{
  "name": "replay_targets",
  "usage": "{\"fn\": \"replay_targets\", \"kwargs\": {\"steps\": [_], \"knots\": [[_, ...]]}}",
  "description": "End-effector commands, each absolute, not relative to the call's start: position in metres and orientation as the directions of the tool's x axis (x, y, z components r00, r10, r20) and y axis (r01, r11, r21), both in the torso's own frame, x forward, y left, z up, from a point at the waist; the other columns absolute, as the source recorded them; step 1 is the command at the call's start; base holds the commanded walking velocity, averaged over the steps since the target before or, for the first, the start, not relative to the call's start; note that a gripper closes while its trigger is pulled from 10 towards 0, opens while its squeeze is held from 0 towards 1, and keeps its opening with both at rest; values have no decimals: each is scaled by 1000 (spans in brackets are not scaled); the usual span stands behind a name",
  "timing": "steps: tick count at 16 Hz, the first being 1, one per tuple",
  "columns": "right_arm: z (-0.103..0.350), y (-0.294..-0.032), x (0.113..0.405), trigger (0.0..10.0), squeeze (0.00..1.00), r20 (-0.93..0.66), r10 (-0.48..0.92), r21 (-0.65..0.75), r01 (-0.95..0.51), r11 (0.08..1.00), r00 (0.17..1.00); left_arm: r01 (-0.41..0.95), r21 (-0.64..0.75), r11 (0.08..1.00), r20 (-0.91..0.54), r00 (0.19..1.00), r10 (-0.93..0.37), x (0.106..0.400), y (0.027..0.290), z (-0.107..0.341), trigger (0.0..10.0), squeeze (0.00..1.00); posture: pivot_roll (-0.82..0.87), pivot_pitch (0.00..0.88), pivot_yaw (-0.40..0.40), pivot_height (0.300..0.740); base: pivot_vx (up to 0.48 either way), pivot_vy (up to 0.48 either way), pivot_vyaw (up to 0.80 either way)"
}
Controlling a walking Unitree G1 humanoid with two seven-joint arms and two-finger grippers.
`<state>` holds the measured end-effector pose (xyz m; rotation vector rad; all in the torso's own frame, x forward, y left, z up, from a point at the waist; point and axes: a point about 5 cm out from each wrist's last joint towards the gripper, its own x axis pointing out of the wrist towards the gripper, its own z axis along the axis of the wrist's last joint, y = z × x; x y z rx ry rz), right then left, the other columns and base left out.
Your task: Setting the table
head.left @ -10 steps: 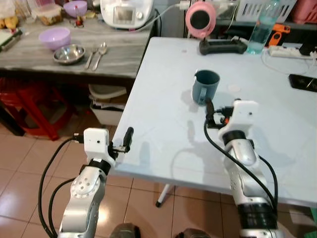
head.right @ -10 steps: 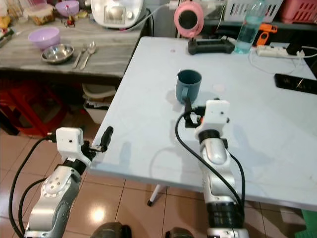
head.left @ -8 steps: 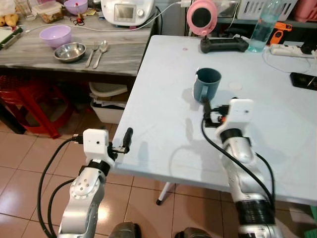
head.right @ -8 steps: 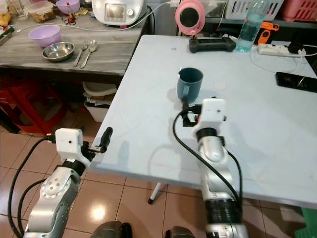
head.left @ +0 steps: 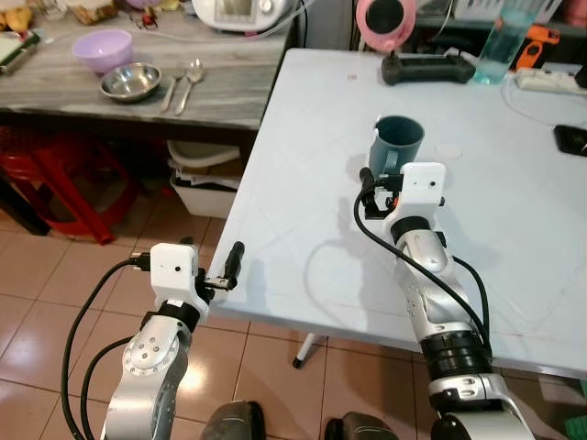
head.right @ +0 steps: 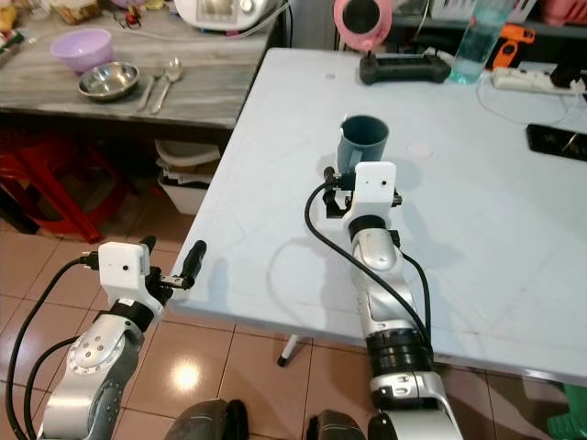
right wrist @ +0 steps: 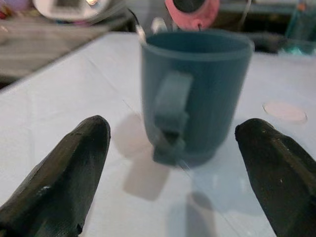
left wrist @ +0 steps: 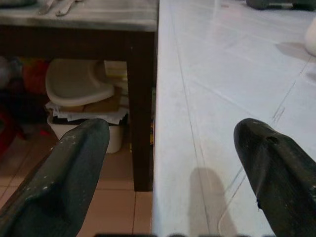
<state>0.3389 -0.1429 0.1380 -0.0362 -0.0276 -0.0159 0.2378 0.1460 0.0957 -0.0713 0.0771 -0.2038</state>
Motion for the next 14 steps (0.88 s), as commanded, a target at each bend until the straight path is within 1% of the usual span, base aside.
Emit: {"fn": "replay_targets", "kwargs": {"steps": [1, 2, 3, 8, 12, 14], "knots": [[141, -142, 342, 1765, 0, 30, -32, -45, 33, 998, 999, 206, -73, 976, -73, 975, -211, 236, 146, 97, 10000, 0, 46, 146, 50, 740, 0, 0, 0], [143, -143, 345, 39, 0, 43, -48, -89, 52, 995, 998, 208, -76, 975, -74, 974, -214, 236, 146, 98, 10000, 0, 47, 150, 50, 740, 0, 0, 0], [143, -143, 347, 0, 0, 39, -52, -67, 55, 996, 998, 209, -77, 975, -75, 974, -214, 236, 146, 98, 10000, 0, 47, 151, 51, 740, 0, 0, 0], [154, -144, 364, 0, 0, 54, -62, -63, 66, 996, 997, 216, -82, 973, -82, 972, -222, 235, 144, 97, 10000, 0, 44, 158, 50, 740, 0, 0, 0], [160, -145, 368, 0, 0, 83, -67, -98, 75, 992, 994, 211, -85, 974, -82, 972, -218, 235, 143, 97, 10000, 0, 43, 162, 44, 740, 0, 0, 0], [158, -146, 368, 0, 0, 77, -72, -87, 78, 993, 994, 210, -87, 974, -84, 972, -217, 234, 143, 97, 10000, 0, 41, 164, 43, 740, 0, 0, 0]]}}
